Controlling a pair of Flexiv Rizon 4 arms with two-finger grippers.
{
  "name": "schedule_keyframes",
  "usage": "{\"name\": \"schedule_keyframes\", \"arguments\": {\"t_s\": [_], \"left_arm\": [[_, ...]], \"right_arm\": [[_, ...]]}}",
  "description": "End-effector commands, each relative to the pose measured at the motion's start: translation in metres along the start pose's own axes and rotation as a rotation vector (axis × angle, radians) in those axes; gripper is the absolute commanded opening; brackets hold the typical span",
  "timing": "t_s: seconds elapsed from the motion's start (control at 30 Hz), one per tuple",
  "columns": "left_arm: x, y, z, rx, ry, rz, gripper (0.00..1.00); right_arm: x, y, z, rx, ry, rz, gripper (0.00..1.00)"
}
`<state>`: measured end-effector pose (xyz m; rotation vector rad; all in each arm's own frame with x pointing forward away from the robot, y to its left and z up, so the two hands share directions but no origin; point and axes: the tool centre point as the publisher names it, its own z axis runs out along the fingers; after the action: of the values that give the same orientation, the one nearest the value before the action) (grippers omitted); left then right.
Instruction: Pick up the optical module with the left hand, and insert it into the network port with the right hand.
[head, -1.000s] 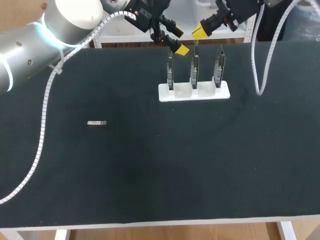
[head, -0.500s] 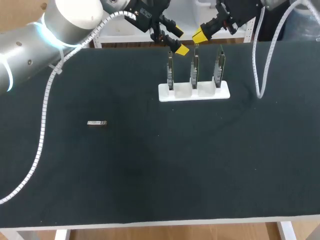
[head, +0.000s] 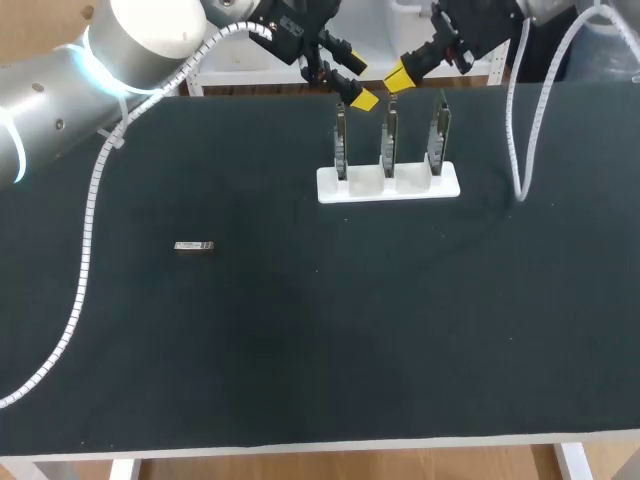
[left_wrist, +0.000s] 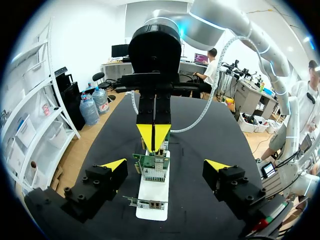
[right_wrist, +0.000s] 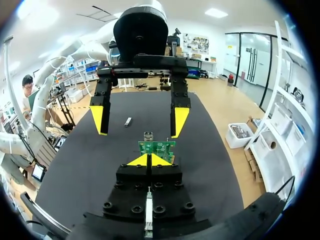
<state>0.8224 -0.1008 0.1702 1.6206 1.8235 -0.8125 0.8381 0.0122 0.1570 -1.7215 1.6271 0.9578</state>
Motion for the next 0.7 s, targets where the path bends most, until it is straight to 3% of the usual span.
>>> {"name": "schedule_keyframes", "arguments": {"t_s": [0.03, 0.7], "left_arm": [[-0.001, 0.002, 0.001, 0.002, 0.005, -0.001, 1.00], [-0.001, 0.002, 0.001, 0.002, 0.005, -0.001, 1.00]], "right_arm": [[0.002, -0.007, 0.001, -0.879, -0.001, 0.004, 0.00], [0.013, -0.003, 0.006, -0.886, -0.003, 0.044, 0.00]]}}
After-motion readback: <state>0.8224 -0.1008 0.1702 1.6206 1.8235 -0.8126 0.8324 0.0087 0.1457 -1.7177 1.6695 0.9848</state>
